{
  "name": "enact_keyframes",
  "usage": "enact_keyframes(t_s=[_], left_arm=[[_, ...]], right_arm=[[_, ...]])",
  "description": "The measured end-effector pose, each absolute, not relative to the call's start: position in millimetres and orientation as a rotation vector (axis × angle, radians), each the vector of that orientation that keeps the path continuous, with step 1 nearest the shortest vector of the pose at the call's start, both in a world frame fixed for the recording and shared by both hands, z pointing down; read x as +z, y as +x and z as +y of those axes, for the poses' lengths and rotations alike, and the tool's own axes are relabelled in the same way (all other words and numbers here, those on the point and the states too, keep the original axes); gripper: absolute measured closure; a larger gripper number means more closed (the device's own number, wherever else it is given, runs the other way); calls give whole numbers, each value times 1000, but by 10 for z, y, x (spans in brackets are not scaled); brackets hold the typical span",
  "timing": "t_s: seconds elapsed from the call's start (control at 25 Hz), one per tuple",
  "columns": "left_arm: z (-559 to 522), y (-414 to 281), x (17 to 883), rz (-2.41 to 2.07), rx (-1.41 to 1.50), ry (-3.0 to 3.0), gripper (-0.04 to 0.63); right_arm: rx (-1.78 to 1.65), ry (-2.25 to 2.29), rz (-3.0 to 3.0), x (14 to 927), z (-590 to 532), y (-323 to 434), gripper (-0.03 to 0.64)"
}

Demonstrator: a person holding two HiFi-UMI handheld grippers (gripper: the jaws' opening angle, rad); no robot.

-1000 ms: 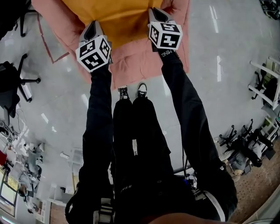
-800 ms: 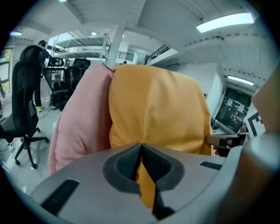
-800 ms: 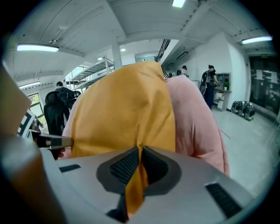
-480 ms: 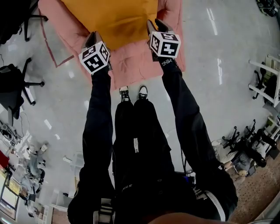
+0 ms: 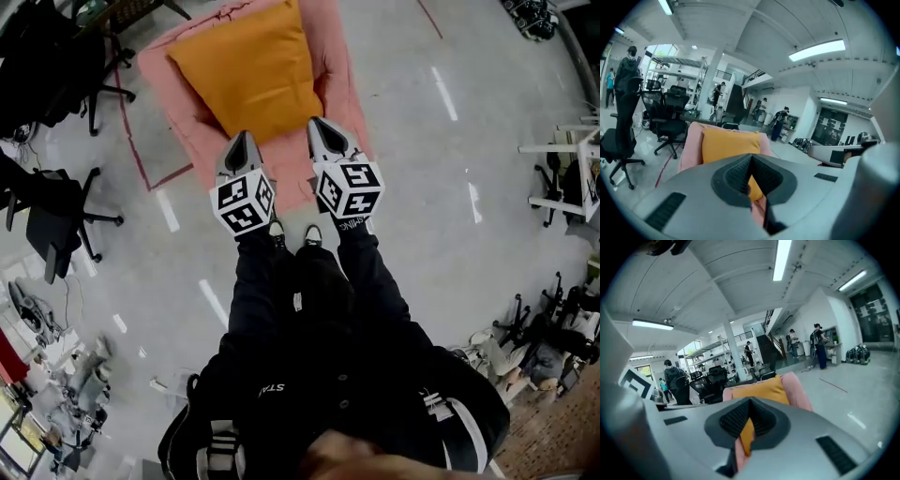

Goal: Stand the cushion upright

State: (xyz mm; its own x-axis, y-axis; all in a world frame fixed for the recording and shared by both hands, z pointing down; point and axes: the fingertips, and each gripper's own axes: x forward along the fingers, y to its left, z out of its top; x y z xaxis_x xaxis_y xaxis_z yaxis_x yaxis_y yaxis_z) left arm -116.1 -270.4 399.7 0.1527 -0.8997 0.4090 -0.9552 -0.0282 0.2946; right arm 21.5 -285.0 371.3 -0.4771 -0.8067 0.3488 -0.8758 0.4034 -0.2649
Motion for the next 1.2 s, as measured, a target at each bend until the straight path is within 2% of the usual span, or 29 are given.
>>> enact_keyframes(t_s=[0.24,0.72,1.2], left_arm=[[-2181,-703,2994,-1716,114,2109,594],[-1734,-430,1589,-1758,-31,2285,594],[-1754,-288,1087,-1777,-92,2390,595]], right_arm=[[458,1494,-2561,2824,-2188,420,603],[191,1526,-2718,1368,-1694,530,603],[43,1477,-2776,973,-1676,407,603]])
